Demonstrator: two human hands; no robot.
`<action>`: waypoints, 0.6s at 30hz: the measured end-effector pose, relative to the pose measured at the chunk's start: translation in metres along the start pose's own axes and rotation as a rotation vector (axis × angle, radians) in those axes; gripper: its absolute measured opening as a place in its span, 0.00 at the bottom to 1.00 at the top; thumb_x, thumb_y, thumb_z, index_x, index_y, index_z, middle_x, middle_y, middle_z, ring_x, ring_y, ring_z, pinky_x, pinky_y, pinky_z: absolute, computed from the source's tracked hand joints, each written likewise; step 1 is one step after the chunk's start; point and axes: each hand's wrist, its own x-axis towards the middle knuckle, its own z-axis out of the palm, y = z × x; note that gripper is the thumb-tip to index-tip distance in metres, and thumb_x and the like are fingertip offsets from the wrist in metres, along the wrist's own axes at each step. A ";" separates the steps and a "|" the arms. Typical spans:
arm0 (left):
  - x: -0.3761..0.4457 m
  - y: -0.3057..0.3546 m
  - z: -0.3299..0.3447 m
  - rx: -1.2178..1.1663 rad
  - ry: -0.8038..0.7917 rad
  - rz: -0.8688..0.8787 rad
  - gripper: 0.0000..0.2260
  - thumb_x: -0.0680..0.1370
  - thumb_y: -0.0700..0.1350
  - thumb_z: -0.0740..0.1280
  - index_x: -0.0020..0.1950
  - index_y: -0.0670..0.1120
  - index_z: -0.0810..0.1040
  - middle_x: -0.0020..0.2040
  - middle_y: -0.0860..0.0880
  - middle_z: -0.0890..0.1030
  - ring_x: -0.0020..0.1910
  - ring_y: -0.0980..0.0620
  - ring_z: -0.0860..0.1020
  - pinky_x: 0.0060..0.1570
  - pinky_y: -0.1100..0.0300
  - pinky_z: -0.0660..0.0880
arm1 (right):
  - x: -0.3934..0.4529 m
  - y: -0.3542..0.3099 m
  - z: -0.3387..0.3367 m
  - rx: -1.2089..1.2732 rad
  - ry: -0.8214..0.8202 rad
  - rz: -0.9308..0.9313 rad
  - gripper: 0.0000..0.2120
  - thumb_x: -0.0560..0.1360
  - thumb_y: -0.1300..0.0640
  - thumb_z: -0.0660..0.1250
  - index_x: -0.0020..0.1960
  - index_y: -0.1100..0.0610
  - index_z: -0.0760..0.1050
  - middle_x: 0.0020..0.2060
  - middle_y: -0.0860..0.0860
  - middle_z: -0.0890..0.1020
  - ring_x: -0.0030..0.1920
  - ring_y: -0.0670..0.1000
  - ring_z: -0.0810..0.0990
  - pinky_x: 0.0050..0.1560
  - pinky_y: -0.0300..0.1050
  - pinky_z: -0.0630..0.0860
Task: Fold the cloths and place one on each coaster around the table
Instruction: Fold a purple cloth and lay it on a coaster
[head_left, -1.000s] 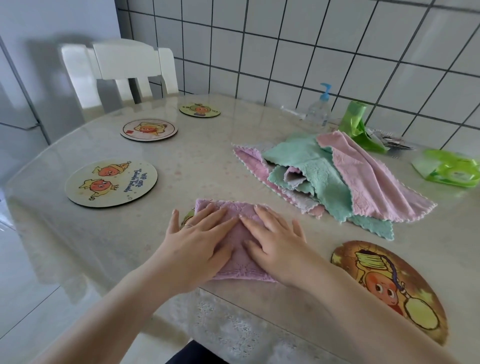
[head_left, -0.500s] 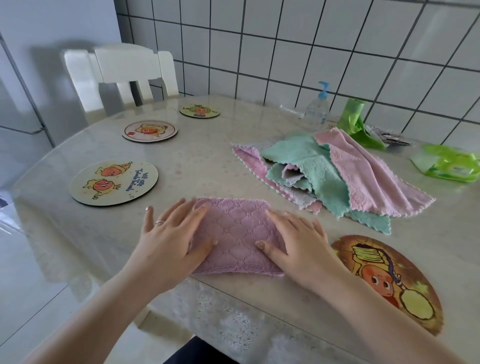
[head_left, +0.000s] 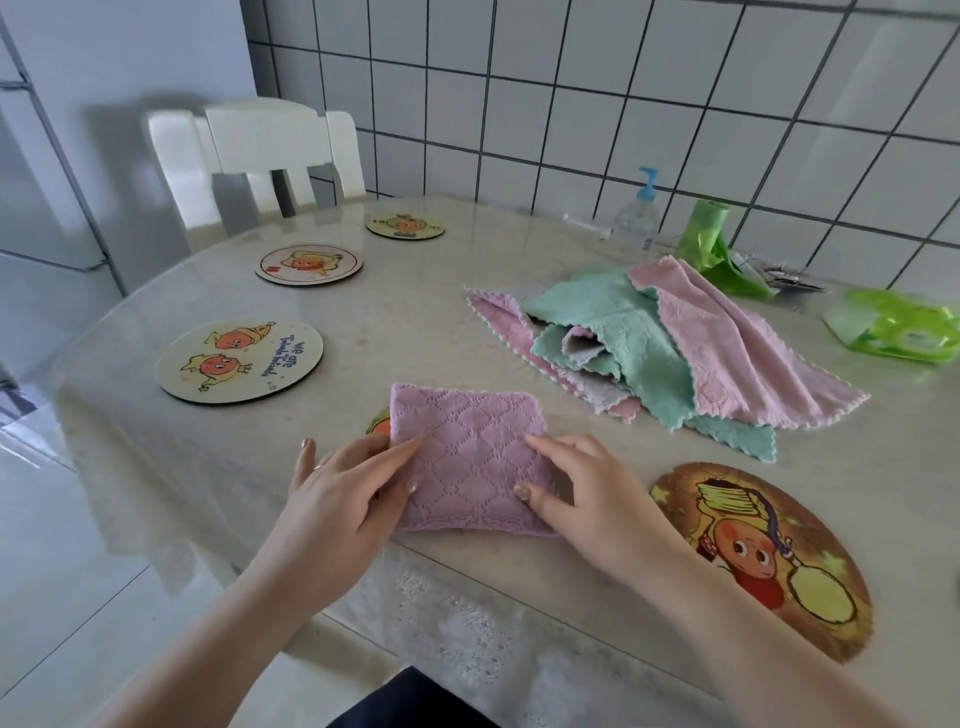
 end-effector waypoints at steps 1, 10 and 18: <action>0.000 0.003 0.000 -0.044 0.006 -0.002 0.20 0.76 0.57 0.54 0.64 0.54 0.74 0.61 0.59 0.73 0.61 0.59 0.71 0.72 0.43 0.51 | -0.001 -0.001 -0.001 0.025 0.006 -0.004 0.28 0.75 0.45 0.63 0.73 0.47 0.60 0.66 0.43 0.67 0.66 0.45 0.67 0.66 0.40 0.64; 0.032 0.040 -0.015 -0.952 0.021 -0.340 0.26 0.76 0.29 0.61 0.65 0.57 0.72 0.57 0.57 0.80 0.57 0.58 0.78 0.57 0.56 0.75 | 0.009 -0.003 -0.017 0.320 0.225 -0.088 0.26 0.73 0.60 0.69 0.67 0.43 0.67 0.60 0.33 0.66 0.55 0.24 0.66 0.53 0.18 0.62; 0.144 0.025 -0.012 -1.488 -0.347 -0.618 0.27 0.72 0.30 0.59 0.62 0.56 0.76 0.58 0.43 0.80 0.56 0.42 0.79 0.54 0.46 0.75 | 0.092 0.033 -0.049 1.360 -0.173 0.321 0.22 0.72 0.73 0.61 0.53 0.49 0.81 0.47 0.55 0.82 0.42 0.51 0.79 0.39 0.41 0.79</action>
